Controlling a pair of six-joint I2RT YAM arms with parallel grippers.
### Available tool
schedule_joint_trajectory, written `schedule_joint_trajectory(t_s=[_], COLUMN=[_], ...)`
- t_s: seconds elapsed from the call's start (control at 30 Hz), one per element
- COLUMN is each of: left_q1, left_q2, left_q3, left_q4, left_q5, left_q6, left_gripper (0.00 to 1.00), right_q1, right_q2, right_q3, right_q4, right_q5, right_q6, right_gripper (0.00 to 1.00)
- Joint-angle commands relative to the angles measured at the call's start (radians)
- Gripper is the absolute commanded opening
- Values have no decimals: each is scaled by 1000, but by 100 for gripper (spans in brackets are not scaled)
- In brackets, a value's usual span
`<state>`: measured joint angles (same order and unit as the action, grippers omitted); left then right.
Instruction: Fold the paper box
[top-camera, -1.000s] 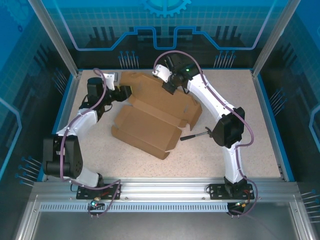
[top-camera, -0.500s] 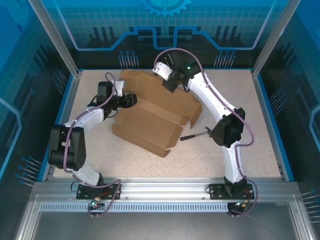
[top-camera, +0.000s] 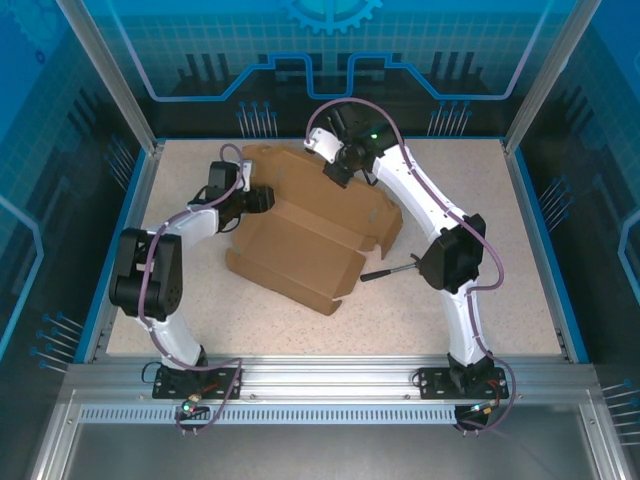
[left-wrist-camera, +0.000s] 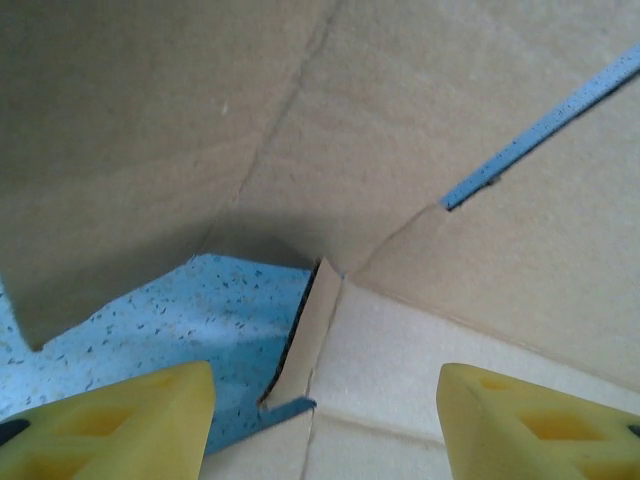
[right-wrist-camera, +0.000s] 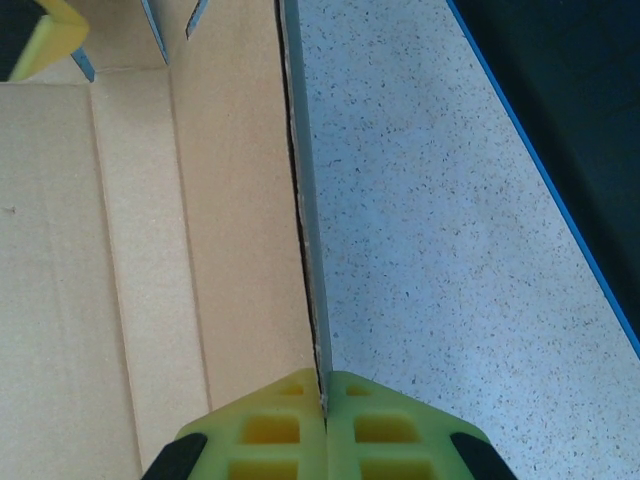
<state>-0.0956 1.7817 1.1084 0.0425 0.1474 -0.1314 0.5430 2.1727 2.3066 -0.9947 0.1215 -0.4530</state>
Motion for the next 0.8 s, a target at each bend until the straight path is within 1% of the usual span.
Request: schedule_joint_trajectory(t_s=[0.0, 0.13, 0.2, 0.33, 0.4, 0.5, 0.63, 0.77], left_q1=[-2, -4, -6, -14, -19, -28, -48, -62], left_q2=[40, 60, 58, 54, 44, 47, 71, 93], left_q3=[75, 94, 82, 57, 36, 22, 18, 19], left_q4=[-52, -80, -61, -34, -3, 19, 19, 26], left_q5=[39, 71, 117, 170, 197, 210, 198, 200], left_q6=[-18, -45, -56, -78, -88, -97, -99, -106], left_gripper=[61, 57, 54, 45, 43, 44, 47, 47], right_q1=[1, 1, 1, 0, -4, -6, -5, -3], right_q2=[15, 15, 15, 16, 17, 18, 18, 13], right_q3=[45, 47, 47, 50, 51, 50, 44, 27], right_q4=[-19, -17, -12, -3, 0, 3, 10, 22], right_q5=[-26, -27, -27, -20, -20, -28, -53, -70], right_q6=[19, 32, 40, 64, 78, 98, 118, 130], right_gripper=[0, 0, 0, 0, 0, 0, 0, 0])
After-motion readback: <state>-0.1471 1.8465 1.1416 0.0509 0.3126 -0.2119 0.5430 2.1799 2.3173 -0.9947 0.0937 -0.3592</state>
